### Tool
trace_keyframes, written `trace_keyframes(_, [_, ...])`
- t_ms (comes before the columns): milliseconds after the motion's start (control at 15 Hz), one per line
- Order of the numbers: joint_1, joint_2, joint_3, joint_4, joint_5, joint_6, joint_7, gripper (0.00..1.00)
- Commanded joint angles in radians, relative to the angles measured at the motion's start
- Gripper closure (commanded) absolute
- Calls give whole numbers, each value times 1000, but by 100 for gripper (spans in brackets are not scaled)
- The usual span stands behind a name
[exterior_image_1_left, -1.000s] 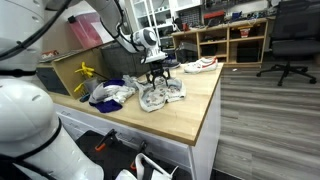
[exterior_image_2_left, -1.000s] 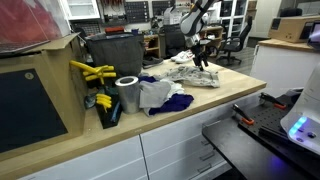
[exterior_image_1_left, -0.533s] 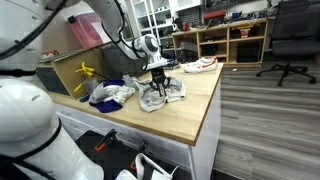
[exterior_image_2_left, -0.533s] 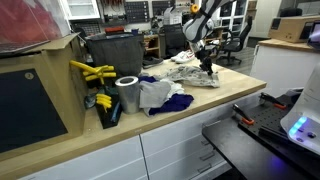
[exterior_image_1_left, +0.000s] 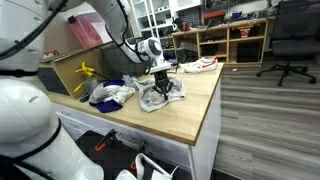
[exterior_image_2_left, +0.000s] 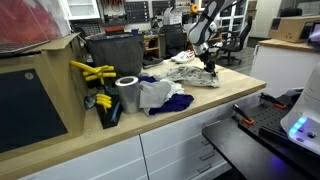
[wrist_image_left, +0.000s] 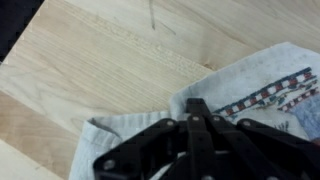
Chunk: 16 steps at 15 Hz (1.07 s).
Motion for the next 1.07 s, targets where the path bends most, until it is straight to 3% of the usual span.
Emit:
trace_keyframes(0, [-12, 23, -10, -15, -6, 42, 1, 100])
trace_keyframes(533, [-11, -20, -24, -70, -33, 34, 3, 100])
trace_keyframes(1000, [-29, -63, -107, -181, -122, 8, 30, 100])
